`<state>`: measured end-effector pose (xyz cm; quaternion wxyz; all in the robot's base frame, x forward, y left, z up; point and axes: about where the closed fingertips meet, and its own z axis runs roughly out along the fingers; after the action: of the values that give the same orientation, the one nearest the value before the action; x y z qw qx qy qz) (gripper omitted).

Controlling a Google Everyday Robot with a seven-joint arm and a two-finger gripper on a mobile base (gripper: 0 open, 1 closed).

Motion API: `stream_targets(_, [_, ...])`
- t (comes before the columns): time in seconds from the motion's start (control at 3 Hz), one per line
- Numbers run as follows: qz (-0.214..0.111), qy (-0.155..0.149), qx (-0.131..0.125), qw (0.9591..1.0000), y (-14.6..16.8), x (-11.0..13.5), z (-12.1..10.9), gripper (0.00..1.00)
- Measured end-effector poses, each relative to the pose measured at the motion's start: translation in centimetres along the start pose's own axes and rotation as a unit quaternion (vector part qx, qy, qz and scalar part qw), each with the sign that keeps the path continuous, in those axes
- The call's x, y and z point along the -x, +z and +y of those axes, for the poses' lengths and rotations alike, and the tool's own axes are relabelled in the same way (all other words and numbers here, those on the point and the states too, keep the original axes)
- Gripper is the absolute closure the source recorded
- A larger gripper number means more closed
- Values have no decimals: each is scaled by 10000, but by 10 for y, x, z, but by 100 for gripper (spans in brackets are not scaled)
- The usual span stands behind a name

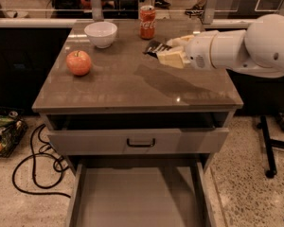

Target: Place rxbar chocolate into middle drawer

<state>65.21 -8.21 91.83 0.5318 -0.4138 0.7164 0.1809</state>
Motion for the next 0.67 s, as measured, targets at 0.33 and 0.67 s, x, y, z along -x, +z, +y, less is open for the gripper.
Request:
stream_targets(0.33, [262, -62, 85, 9996, -44, -35, 22, 100])
stream_targets(0.67, [388, -66, 337, 9987, -77, -77, 45, 100])
